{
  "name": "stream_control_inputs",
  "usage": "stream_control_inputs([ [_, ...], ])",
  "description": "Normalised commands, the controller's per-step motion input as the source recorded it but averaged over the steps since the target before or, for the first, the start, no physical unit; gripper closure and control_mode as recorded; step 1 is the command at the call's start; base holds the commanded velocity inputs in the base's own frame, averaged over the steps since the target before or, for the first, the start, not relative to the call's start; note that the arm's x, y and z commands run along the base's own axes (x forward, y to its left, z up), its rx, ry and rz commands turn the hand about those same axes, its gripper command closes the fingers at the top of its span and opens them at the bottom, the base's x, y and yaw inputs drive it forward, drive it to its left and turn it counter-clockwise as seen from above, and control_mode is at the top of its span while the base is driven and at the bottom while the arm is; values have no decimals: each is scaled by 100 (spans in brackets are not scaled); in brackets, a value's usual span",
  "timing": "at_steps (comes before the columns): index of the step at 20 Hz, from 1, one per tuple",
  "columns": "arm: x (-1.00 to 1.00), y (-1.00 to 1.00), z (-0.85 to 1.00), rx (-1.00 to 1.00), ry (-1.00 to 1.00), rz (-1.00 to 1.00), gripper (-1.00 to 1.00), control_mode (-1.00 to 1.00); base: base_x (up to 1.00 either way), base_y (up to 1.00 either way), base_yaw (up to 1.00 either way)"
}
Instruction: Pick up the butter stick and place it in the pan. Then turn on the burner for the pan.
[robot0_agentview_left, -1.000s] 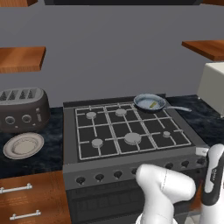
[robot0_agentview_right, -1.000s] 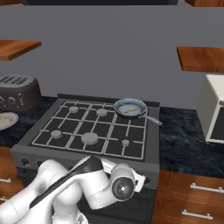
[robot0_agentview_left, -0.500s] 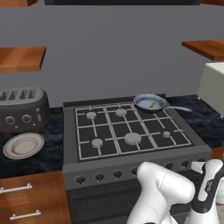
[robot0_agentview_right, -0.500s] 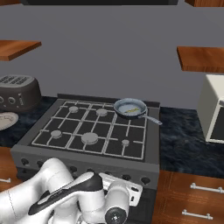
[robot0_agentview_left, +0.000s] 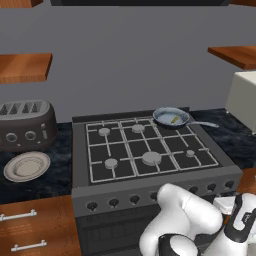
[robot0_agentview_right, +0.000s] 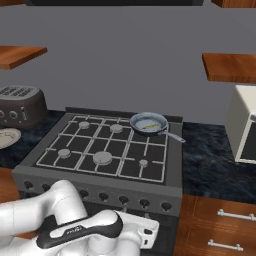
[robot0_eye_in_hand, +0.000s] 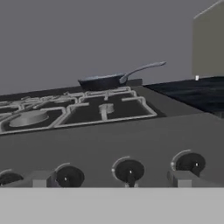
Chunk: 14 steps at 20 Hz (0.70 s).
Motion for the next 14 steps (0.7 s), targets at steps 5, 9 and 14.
stream_control_inputs([
  [5, 0, 0, 0, 0, -19, 10, -100, -100, 0, 0, 0],
  [9, 3, -2, -6, 0, -14, 8, -100, -100, 0, 0, 0],
  [14, 0, -28, -23, 0, -5, 5, -100, -100, 0, 0, 0],
])
